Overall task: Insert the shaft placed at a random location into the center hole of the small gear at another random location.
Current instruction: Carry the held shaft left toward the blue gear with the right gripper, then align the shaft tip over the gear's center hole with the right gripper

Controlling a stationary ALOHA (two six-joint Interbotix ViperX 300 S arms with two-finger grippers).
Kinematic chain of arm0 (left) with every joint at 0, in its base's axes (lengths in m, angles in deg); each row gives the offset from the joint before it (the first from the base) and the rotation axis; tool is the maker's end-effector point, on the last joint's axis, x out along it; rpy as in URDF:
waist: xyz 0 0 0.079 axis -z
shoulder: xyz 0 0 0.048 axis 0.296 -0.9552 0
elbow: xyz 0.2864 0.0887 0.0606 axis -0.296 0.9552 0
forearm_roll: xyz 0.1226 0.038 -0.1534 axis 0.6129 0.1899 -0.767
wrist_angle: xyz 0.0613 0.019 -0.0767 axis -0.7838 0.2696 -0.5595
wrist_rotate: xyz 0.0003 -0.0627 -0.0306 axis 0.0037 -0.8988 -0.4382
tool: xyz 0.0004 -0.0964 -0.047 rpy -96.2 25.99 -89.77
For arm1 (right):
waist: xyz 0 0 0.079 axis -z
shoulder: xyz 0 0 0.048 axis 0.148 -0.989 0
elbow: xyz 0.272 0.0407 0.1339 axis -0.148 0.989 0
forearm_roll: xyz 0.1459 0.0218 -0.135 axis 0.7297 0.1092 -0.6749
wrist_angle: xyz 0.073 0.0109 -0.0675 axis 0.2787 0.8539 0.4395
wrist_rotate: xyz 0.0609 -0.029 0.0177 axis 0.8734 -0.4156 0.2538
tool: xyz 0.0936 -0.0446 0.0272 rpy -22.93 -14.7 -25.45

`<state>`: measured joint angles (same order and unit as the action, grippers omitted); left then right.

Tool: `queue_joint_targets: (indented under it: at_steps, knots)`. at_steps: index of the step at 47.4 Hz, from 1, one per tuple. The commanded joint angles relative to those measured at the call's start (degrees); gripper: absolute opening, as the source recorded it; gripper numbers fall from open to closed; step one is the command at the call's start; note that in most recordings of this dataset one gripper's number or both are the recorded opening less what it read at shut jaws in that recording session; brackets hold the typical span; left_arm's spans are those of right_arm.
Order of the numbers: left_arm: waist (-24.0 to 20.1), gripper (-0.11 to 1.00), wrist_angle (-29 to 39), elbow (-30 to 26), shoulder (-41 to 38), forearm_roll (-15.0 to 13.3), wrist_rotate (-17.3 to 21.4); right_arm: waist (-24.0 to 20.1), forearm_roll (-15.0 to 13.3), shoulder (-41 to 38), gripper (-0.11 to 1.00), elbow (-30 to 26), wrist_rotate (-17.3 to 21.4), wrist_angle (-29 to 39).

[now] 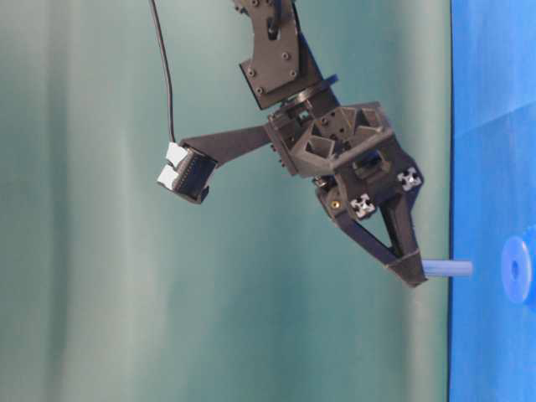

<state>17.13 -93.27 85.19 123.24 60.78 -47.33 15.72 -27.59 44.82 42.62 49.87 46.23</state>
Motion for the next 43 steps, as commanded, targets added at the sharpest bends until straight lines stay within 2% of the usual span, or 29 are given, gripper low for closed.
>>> queue_joint_targets:
  at_steps: [1, 25, 43]
  knots:
    - [-0.09, 0.00, -0.26, -0.44, -0.44, 0.09, -0.09, -0.09, -0.09, 0.70, 0.03, -1.41, -0.09, -0.26]
    - [-0.09, 0.00, -0.26, -0.53, -0.44, 0.09, -0.09, 0.35, 0.09, -3.34, 0.03, -1.49, 0.18, -3.43]
    - [-0.09, 0.00, -0.26, -0.44, -0.44, 0.09, -0.09, 0.35, 1.23, -6.15, 0.03, -1.49, 0.26, -4.83]
